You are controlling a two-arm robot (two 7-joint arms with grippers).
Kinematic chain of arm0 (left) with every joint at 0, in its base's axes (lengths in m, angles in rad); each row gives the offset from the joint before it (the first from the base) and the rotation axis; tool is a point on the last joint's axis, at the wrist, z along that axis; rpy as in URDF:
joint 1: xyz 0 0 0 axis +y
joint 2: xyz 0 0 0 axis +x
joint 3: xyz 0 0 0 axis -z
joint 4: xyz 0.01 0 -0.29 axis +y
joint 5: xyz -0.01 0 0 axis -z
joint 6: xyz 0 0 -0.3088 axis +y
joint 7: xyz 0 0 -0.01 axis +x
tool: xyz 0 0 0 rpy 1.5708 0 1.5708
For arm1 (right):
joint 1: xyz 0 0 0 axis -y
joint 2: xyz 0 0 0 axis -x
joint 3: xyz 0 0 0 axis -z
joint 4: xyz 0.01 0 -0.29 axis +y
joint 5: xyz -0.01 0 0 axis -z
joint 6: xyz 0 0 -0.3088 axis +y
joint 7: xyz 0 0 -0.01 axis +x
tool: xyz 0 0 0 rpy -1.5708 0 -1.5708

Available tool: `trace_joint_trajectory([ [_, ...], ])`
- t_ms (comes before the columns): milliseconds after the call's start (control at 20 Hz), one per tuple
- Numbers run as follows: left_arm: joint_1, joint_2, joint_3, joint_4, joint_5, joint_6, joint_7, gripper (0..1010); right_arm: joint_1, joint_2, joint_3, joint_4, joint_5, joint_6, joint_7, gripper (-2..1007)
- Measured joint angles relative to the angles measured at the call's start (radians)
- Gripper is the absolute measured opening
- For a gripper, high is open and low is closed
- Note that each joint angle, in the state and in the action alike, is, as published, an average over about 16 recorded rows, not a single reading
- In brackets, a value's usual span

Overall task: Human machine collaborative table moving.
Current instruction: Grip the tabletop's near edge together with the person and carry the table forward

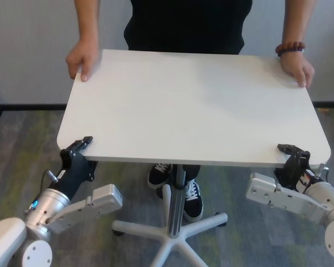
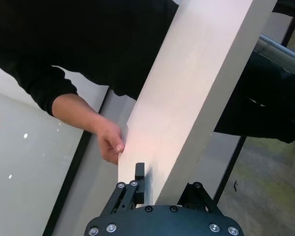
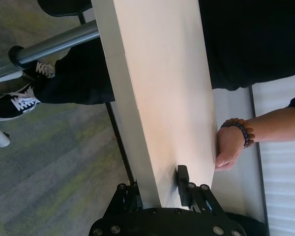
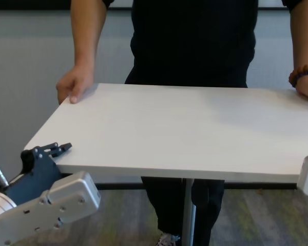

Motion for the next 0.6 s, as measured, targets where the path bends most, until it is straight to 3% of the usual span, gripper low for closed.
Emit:
trace_joint_trajectory([
  [600,-0.072,-0.027,0.035,0.086,0.016,-0.003,0.032,324,0.057,-0.012,-0.021,0.084,-0.002,-0.022,-0.012,356],
])
